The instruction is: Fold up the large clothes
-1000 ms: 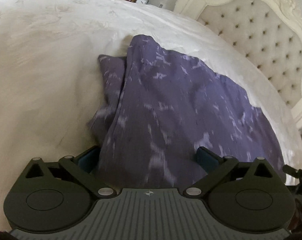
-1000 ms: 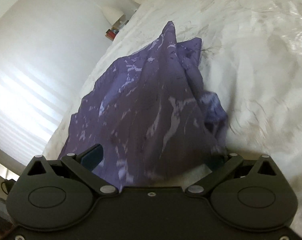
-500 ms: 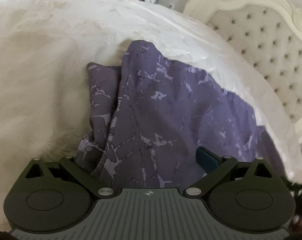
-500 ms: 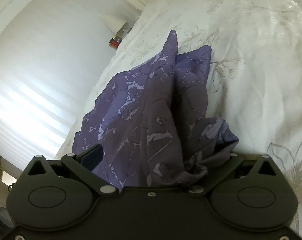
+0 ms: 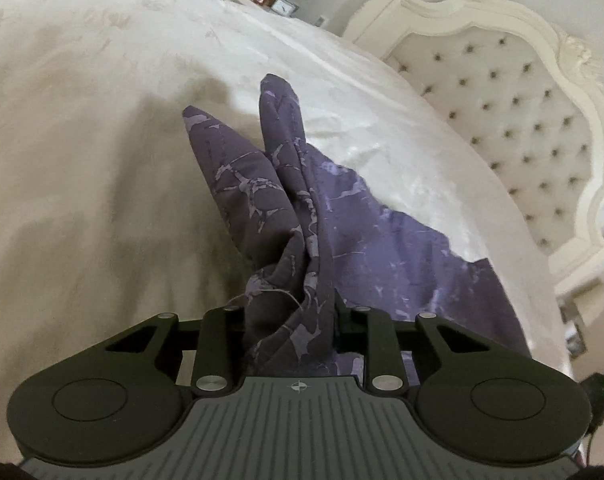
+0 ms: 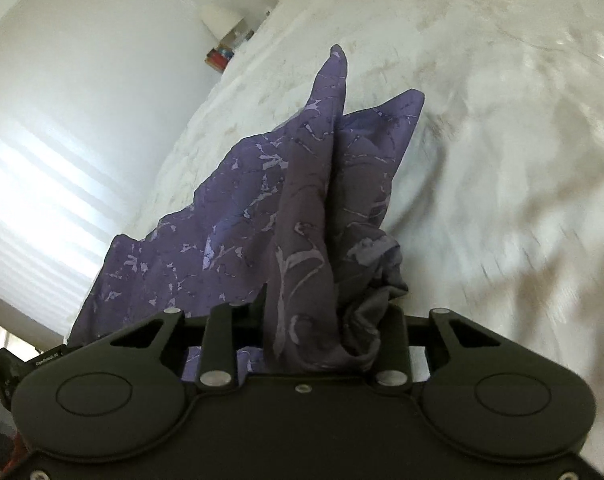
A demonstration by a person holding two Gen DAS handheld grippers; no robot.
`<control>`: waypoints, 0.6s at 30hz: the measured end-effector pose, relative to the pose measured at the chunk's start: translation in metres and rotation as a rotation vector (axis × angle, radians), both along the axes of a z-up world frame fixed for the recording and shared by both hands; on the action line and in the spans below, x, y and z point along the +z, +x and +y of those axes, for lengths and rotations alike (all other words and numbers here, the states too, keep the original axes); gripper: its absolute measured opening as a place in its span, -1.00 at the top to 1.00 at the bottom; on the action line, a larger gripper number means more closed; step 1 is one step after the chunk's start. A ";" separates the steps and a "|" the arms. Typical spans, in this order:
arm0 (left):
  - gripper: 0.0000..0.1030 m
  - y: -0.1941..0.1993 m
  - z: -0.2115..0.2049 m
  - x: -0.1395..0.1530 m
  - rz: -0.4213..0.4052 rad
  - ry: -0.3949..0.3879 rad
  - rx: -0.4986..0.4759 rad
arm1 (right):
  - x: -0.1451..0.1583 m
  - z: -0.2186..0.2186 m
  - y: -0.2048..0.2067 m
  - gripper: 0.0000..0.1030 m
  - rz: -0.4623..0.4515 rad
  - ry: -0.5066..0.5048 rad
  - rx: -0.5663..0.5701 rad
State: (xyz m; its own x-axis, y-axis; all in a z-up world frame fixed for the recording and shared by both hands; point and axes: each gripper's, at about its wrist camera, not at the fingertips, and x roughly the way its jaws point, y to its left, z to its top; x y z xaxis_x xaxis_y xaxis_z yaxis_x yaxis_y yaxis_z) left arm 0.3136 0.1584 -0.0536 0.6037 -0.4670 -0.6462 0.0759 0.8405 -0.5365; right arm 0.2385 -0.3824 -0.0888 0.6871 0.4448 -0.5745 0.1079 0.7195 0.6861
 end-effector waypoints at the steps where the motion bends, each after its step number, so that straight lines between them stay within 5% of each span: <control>1: 0.46 -0.010 0.003 0.002 0.010 -0.001 -0.008 | 0.002 0.000 -0.010 0.15 0.013 -0.001 0.006; 12: 0.44 -0.112 0.038 0.009 0.086 0.004 -0.066 | 0.007 0.011 -0.144 0.12 0.157 0.031 0.032; 18: 0.07 -0.133 0.040 0.001 0.040 0.156 -0.036 | 0.006 0.021 -0.177 -0.29 0.173 -0.069 0.043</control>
